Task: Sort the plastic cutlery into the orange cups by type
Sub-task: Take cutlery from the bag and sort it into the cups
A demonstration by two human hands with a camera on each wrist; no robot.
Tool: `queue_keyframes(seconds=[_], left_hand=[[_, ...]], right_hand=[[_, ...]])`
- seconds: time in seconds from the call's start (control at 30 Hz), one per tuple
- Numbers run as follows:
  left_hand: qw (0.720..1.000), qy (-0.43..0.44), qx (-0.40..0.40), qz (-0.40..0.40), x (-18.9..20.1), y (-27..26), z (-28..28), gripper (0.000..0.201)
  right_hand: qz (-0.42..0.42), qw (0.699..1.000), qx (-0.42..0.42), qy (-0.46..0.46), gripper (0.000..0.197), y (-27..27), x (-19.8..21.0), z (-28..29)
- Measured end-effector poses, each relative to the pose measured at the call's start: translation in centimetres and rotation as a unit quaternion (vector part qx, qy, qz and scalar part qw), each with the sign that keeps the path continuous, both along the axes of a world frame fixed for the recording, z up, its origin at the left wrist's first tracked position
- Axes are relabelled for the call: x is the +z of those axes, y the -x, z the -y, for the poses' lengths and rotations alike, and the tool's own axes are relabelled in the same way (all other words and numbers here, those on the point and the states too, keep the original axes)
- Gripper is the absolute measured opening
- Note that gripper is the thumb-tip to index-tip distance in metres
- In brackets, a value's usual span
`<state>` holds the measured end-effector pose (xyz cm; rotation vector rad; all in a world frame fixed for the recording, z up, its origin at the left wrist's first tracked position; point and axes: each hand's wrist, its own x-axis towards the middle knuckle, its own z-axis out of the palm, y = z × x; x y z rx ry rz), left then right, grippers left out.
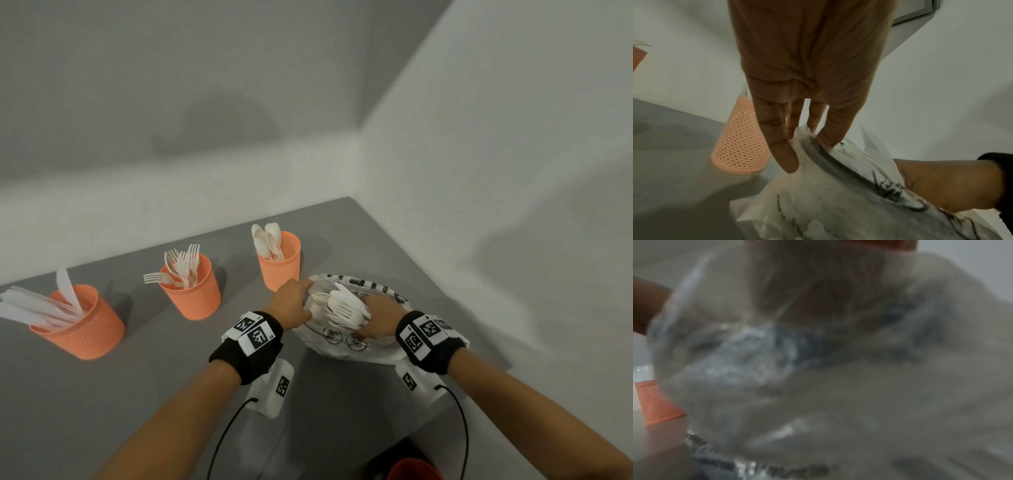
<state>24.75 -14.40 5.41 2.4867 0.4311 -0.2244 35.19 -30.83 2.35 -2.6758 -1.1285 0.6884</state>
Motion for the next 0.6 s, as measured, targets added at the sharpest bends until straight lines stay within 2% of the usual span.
queue_keyframes(seconds=[0.13,0.33,0.47,0.6], left_hand=[[0.999,0.049,0.018,0.005,-0.2,0.5,0.2,0.063],[0.998,0.061,0.019,0.013,-0.6,0.5,-0.1,0.064],[0.998,0.055,0.004,0.009,-0.6,0.8,-0.4,0.064],[0.998,0.057,-0.007,0.015,-0.6,1.5,-0.5,0.066]], right_hand=[[-0.019,1.000,-0.008,-0.012,0.048,-0.3,0.2,0.3],[-0.088,0.995,-0.032,-0.044,0.056,-0.9,0.6,0.5],[-0.105,0.992,-0.038,-0.055,0.063,-0.7,1.2,0.3],[-0.089,0.994,-0.043,-0.034,0.051,-0.3,2.0,0.0]])
